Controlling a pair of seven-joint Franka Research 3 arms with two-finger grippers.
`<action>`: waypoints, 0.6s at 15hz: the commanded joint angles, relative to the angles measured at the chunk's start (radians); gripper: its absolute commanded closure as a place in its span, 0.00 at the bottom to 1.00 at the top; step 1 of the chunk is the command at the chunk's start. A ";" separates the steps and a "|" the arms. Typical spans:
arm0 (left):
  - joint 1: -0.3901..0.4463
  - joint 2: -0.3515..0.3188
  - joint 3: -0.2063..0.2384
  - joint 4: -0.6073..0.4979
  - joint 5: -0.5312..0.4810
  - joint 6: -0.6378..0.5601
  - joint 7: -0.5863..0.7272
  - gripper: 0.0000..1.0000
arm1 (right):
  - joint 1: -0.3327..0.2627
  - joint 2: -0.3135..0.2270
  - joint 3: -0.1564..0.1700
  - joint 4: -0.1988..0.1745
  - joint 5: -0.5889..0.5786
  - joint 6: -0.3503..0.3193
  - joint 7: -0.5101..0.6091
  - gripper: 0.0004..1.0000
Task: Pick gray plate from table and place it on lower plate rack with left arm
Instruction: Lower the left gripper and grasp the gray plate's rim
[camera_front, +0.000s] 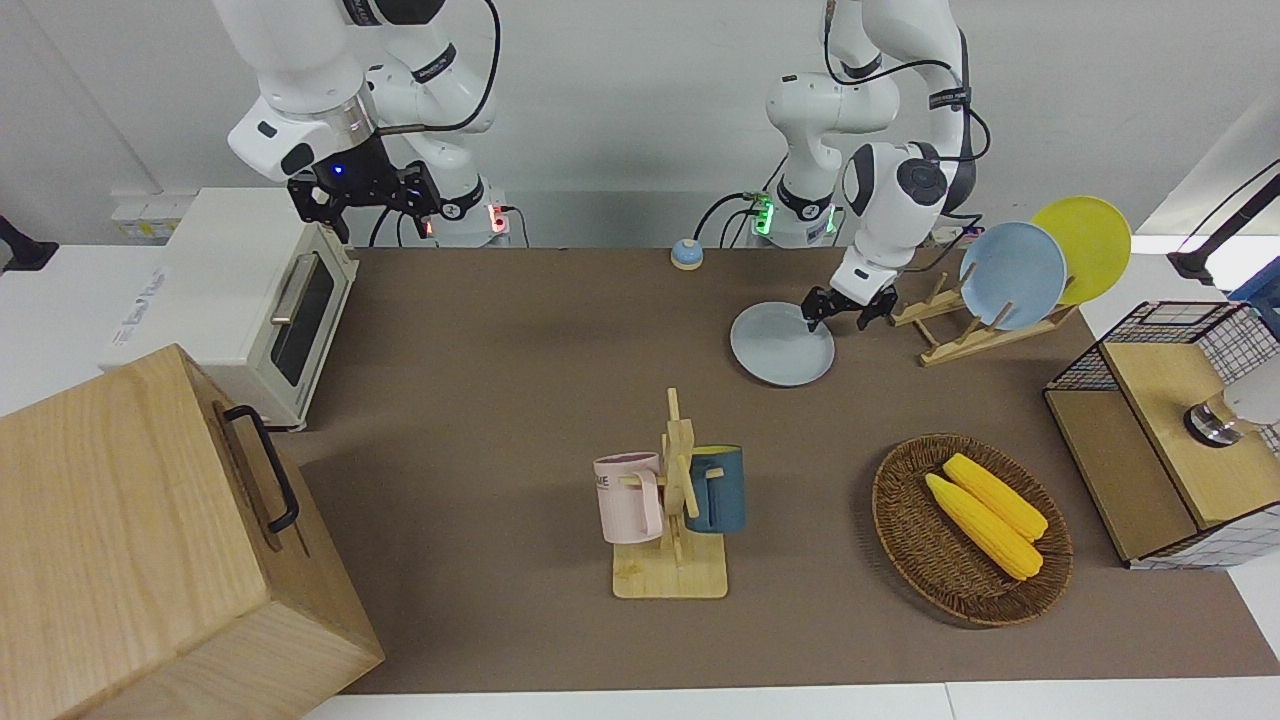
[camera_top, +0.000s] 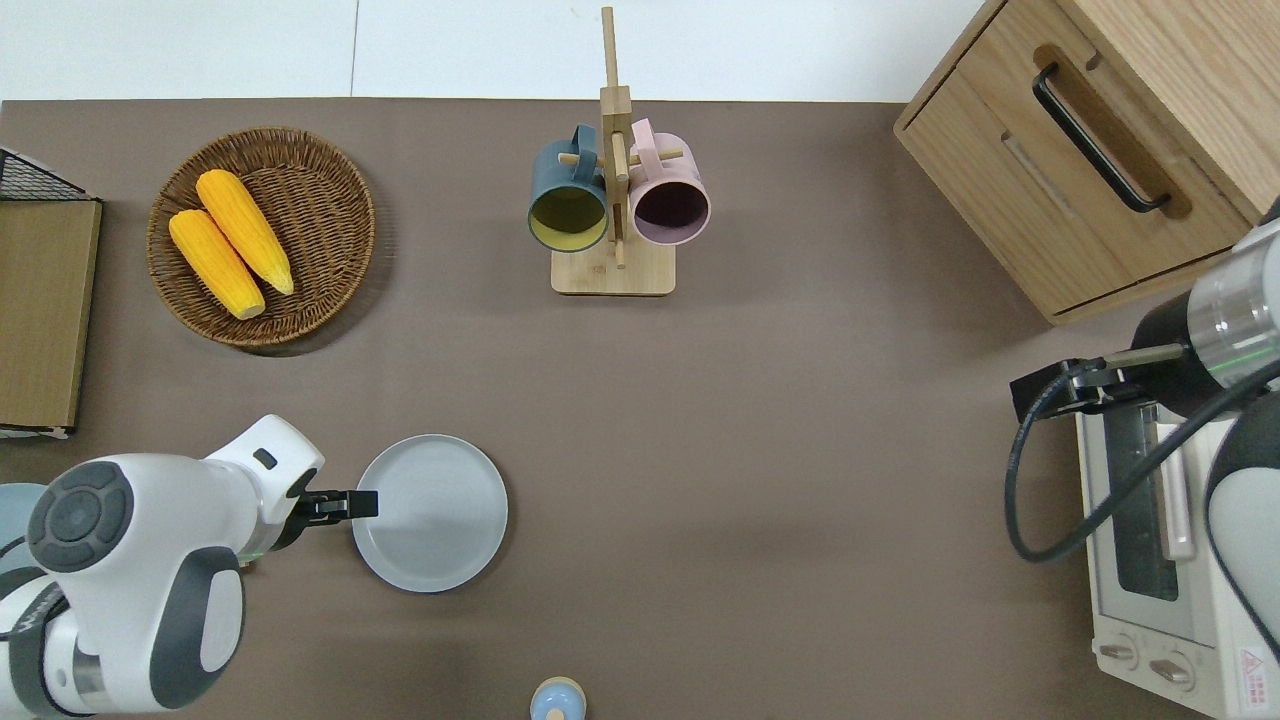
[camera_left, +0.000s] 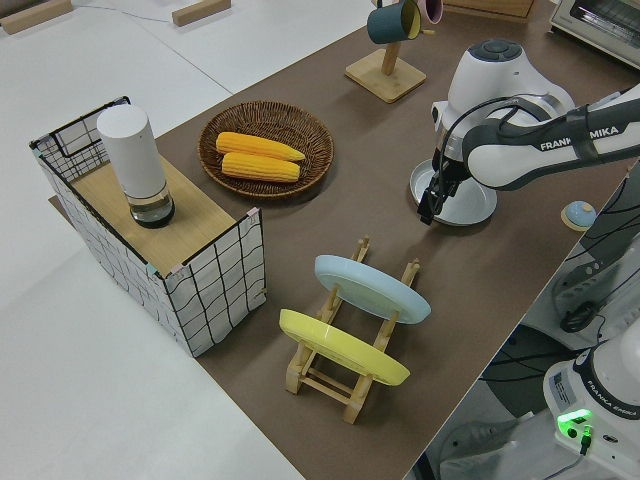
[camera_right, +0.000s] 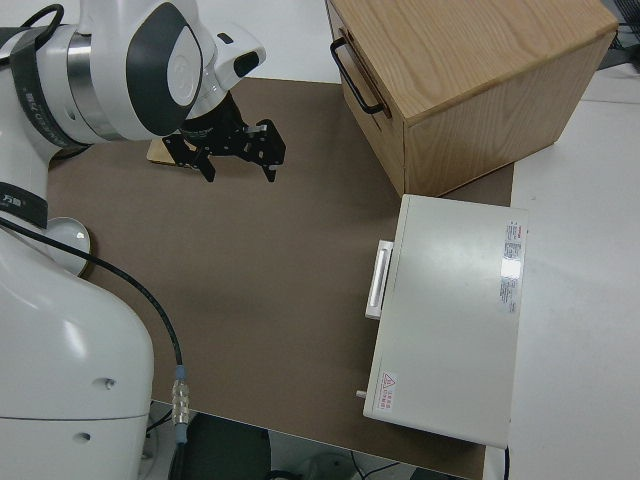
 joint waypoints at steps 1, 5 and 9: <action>-0.018 0.034 0.003 -0.016 -0.011 0.038 -0.004 0.01 | -0.023 -0.002 0.021 0.007 -0.006 -0.011 0.012 0.02; -0.016 0.052 0.001 -0.015 -0.011 0.041 -0.004 0.01 | -0.023 -0.002 0.021 0.007 -0.006 -0.011 0.012 0.02; -0.021 0.066 0.001 -0.013 -0.011 0.050 -0.006 0.08 | -0.023 -0.002 0.021 0.007 -0.006 -0.011 0.012 0.02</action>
